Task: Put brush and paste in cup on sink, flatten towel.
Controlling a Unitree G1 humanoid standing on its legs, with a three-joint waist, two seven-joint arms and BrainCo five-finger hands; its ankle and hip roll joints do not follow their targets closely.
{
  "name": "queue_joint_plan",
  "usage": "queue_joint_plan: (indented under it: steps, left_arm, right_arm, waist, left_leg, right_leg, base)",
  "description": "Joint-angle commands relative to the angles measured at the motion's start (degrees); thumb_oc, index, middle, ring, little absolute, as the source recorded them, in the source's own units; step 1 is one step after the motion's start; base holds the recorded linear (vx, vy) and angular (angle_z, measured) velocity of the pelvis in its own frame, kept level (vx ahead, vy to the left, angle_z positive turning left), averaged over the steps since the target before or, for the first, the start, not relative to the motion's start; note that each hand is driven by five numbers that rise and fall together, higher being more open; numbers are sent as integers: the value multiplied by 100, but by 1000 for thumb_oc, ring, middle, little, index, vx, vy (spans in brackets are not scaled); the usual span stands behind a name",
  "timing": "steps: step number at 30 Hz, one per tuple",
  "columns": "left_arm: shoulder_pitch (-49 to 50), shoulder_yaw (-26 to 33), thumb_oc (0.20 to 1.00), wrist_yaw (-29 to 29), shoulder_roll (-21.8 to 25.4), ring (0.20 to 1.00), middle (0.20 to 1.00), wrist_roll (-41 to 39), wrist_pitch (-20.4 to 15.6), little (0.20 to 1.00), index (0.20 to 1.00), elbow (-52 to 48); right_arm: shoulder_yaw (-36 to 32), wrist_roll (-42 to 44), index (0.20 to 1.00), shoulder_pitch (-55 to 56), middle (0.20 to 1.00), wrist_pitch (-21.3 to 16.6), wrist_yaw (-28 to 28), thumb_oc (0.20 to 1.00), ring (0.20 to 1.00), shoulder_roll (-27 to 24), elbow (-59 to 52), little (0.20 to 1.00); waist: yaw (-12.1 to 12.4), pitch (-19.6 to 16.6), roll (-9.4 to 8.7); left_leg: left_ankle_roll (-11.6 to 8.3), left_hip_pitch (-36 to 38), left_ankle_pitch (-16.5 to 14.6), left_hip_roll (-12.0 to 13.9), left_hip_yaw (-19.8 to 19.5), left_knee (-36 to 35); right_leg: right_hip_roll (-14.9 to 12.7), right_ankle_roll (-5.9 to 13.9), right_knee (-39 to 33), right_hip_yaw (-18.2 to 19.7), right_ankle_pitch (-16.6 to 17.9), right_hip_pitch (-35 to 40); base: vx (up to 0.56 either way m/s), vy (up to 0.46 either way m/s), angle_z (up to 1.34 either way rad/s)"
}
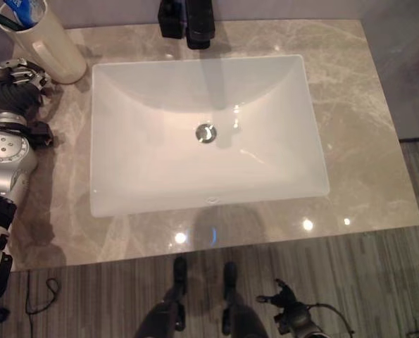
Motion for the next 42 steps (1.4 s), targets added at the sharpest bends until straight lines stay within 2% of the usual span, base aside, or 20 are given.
queue_joint_plan:
  steps: [1,11,21,30,42]
  left_arm:
    - [-349,-114,200,69,-12,200,200,210,57,200,200,600]
    - [-770,-351,200,180,-161,200,200,486,103,200,200,1088]
    - [-1550,-735,200,280,-457,200,200,849,220,200,200,1993]
    - [-1836,-892,200,423,-665,200,200,912,237,200,200,2096]
    - [-1918,-846,200,527,-803,200,200,835,229,200,200,2193]
  right_arm:
    - [-29,160,1000,70,1000,-124,-21,1000,1000,-148,-131,1000]
    - [42,215,1000,162,1000,-211,-46,1000,1000,-175,-295,1000]
    - [120,208,1000,549,1000,-315,-19,1000,1000,-235,-388,1000]
    - [180,274,1000,637,1000,-401,-26,1000,1000,-306,-784,1000]
    - [213,271,1000,731,1000,-417,-39,1000,1000,-290,-742,1000]
  waist:
    - [-112,156,2]
    - [-217,165,-58]
    - [-413,106,-97]
    - [-506,108,-166]
    - [-573,102,-206]
  left_leg:
    - [-283,347,-202,97,161,15]
    - [-285,278,-196,137,196,15]
    - [-295,235,-214,175,265,15]
    - [-314,201,-219,268,364,15]
    - [-332,184,-209,321,443,15]
  right_leg:
    - [-402,612,-14,-9,730,-181]
    - [-361,617,-14,86,781,-303]
    - [-318,635,-14,180,842,-423]
    - [-211,626,-14,303,879,-532]
    - [-146,609,-14,397,904,-611]
  base:
    - [0,0,0]
    - [-2,-1,-2]
    - [-3,8,-8]
    - [-2,-14,-4]
    - [3,-16,-6]
